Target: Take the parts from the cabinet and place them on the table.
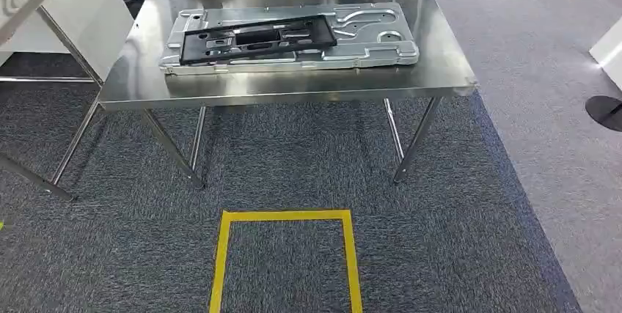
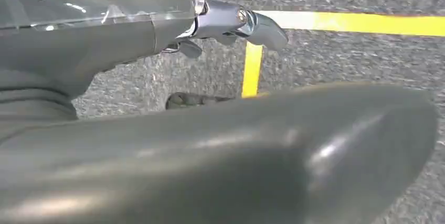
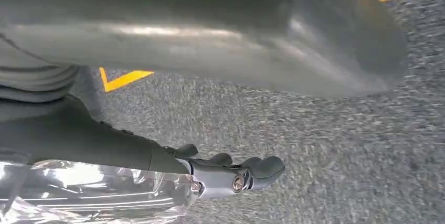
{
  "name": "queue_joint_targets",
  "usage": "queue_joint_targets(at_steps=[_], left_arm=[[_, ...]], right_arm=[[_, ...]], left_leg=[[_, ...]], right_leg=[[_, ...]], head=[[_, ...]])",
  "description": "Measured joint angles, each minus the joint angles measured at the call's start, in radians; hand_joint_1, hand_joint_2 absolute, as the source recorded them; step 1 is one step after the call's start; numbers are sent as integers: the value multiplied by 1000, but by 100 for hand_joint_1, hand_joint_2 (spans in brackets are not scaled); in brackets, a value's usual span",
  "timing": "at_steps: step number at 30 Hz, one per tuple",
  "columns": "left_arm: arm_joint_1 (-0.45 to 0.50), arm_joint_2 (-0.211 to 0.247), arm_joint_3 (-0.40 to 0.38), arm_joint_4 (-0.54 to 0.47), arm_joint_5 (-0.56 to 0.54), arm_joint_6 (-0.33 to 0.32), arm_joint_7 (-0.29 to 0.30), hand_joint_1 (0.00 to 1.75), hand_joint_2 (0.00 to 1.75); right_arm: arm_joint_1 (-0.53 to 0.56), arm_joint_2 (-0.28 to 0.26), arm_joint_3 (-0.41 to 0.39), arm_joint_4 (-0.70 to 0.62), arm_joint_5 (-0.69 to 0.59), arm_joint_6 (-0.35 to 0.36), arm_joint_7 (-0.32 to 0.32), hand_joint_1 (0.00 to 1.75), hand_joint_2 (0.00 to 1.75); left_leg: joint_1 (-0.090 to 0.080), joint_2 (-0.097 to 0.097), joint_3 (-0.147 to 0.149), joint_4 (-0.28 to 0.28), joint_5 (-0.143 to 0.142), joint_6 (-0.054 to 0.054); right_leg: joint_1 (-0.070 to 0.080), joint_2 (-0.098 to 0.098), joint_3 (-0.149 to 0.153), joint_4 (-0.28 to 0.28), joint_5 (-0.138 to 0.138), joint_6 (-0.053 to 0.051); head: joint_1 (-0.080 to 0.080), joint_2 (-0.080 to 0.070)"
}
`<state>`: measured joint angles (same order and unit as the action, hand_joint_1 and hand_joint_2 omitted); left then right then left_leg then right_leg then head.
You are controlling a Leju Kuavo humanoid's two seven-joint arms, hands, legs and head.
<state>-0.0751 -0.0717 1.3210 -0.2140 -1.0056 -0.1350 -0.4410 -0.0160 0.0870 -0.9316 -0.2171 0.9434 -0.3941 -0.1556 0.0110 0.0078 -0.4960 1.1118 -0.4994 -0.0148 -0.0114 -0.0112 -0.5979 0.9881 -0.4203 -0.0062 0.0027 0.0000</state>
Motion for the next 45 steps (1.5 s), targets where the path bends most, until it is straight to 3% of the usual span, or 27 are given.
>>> queue_joint_targets(at_steps=[1, 2, 5, 6, 9, 10, 11, 13, 14, 15, 16, 17, 20, 21, 22, 24, 26, 28, 30, 32, 33, 36, 37, 40, 42, 43, 45], left_arm=[[-3, 0, -1, 0, 0, -1, 0, 0, 0], [-6, 0, -2, 0, 0, -4, 0, 0, 0], [-4, -4, -6, 0, -3, -9, -2, 0, 0], [-5, -7, -6, 1, -3, -9, -2, 0, 0], [-5, -9, -10, 1, -3, -10, -3, 0, 0], [-4, -9, -10, 1, -3, -10, -4, 0, 0], [-4, -9, -11, 1, -3, -10, -4, 0, 0], [-4, -9, -14, 1, -3, -12, -6, 0, 0], [-4, -10, -16, 1, -3, -12, -6, 0, 0], [-5, -10, -16, 1, -4, -13, -7, 0, 0], [-4, -12, -18, 1, -7, -13, -7, 0, 0], [-4, -12, -19, 1, -9, -13, -9, 0, 0], [-5, -12, -19, 1, -10, -13, -10, 0, 0], [-3, -12, -19, 1, -10, -13, -10, 0, 0], [-1, -11, -19, 1, -10, -13, -11, 0, 0], [0, -11, -19, 1, -10, -13, -11, 0, 0], [0, -12, -20, 1, -12, -13, -11, 0, 0], [0, -11, -20, 1, -12, -11, -10, 0, 0], [-1, -11, -20, 1, -12, -9, -6, 0, 0], [-3, -11, -20, 1, -10, -6, 2, 0, 0], [-5, -11, -20, 1, -6, -4, 9, 0, 0], [3, -13, -15, 1, 16, 11, 30, 0, 0], [3, -15, -11, 1, 23, 13, 32, 0, 0], [3, -15, -1, 1, 34, 19, 35, 0, 0], [7, -15, 4, 1, 35, 28, 43, 0, 0], [7, -15, 5, 1, 36, 32, 48, 0, 175], [8, -16, 10, 2, 36, 39, 56, 0, 175]], right_arm=[[0, 1, 0, 0, 0, 2, 0, 0, 0], [0, 1, 0, 0, 0, 5, 1, 0, 0], [3, 1, 0, 1, -3, 19, 2, 0, 0], [4, 0, 0, 2, -5, 23, 2, 0, 0], [9, 0, 0, 3, -8, 40, -2, 0, 0], [10, 0, 0, 4, -11, 44, -3, 0, 0], [10, 0, -1, 5, -13, 49, -5, 0, 0], [10, -2, -2, 5, -18, 54, -8, 0, 0], [10, -2, -2, 5, -18, 56, -10, 0, 0], [9, -3, -3, 5, -19, 57, -14, 0, 0], [8, -4, -3, 4, -21, 58, -15, 0, 0], [6, -4, -5, 5, -26, 61, -16, 0, 0], [6, -4, -11, 5, -33, 67, -15, 0, 0], [6, -4, -12, 6, -34, 68, -16, 0, 0], [6, -4, -13, 7, -35, 68, -16, 0, 0], [5, -4, -16, 7, -36, 70, -16, 0, 0], [7, -4, -21, 7, -37, 77, -16, 0, 0], [6, -4, -25, 8, -43, 98, -9, 0, 0], [7, -4, -27, 10, -44, 123, 3, 0, 0], [7, -4, -27, 10, -41, 134, 9, 0, 0], [8, -4, -27, 10, -34, 140, 14, 0, 0], [8, -5, -27, 10, -25, 168, 20, 0, 0], [8, -9, -27, 10, -21, 179, 19, 0, 175], [10, -10, -27, 11, -14, 195, 21, 0, 175], [9, -12, -27, 11, -14, 202, 39, 0, 175], [9, -14, -27, 11, -14, 206, 41, 0, 175], [9, -18, -27, 11, -14, 214, 41, 0, 175]], left_leg=[[-3, -2, 76, -104, -39, 6], [-6, -2, 104, -169, -62, 15], [-10, 0, 79, -161, -41, 37], [-5, 6, 68, -162, -27, 46], [-10, 8, 21, -161, 10, 63], [-12, 8, 2, -159, 23, 63], [-15, 8, -14, -154, 34, 63], [-17, 10, -54, -142, 53, 60], [-18, 10, -74, -134, 62, 58], [-19, 9, -86, -127, 70, 56], [-21, 8, -94, -121, 77, 52], [-24, 7, -101, -114, 84, 46], [-18, 10, -106, -120, 113, 30], [-16, 7, -112, -112, 103, 23], [-16, 1, -124, -88, 56, 15], [-9, 0, -161, 39, -72, 5], [-4, 0, -182, 174, -128, -3], [1, 0, -149, 188, -64, -6], [3, 0, -46, 62, 5, -6], [0, -1, 96, -138, -49, 0], [-3, -1, 98, -164, -70, 14], [-5, 3, 85, -164, -51, 38], [-2, 7, 79, -164, -42, 45], [-7, 7, 47, -161, -19, 56], [-12, 7, 28, -155, -9, 56], [-14, 7, 22, -152, -7, 56], [-14, 6, 17, -143, -6, 56]], right_leg=[[4, 1, -7, 5, 6, 6], [6, 0, -10, 10, 13, 13], [5, -2, -15, 1, 45, 35], [-3, 3, -20, 11, 27, 40], [-2, 7, -74, 187, -166, 46], [-2, 7, -88, 263, -200, 48], [-2, 7, -91, 311, -198, 49], [-2, 7, -44, 295, -126, 45], [-1, 7, 13, 227, -89, 39], [1, 7, 79, 139, -82, 32], [7, 8, 159, 37, -109, 22], [9, 6, 202, -42, -135, 20], [15, 8, 185, -44, -121, 7], [5, 2, 176, -52, -104, -2], [6, 0, 162, -52, -93, -10], [6, -1, 131, -51, -68, -15], [7, -2, 91, -47, -41, -13], [5, -2, 50, -36, -17, -7], [1, -1, 11, -18, -4, 2], [6, 1, -12, 4, 5, 13], [7, -1, -15, 8, 13, 22], [2, -1, -17, 4, 37, 42], [-3, 1, -26, 20, 15, 46], [-3, 4, -110, 242, -134, 55], [-2, 4, -134, 337, -167, 54], [-1, 5, -106, 308, -149, 51], [-3, 6, 12, 125, -76, 45]], head=[[-1, 0], [1, 0], [4, 0], [1, 0], [9, 0], [9, 0], [8, 0], [8, 0], [9, 0], [9, 0], [8, 0], [8, 0], [8, 0], [10, 0], [7, 0], [-1, 0], [-2, 0], [-2, 0], [-2, 0], [-3, 0], [0, 0], [-4, 0], [-5, 0], [4, 0], [3, 0], [5, 0], [4, 0]])
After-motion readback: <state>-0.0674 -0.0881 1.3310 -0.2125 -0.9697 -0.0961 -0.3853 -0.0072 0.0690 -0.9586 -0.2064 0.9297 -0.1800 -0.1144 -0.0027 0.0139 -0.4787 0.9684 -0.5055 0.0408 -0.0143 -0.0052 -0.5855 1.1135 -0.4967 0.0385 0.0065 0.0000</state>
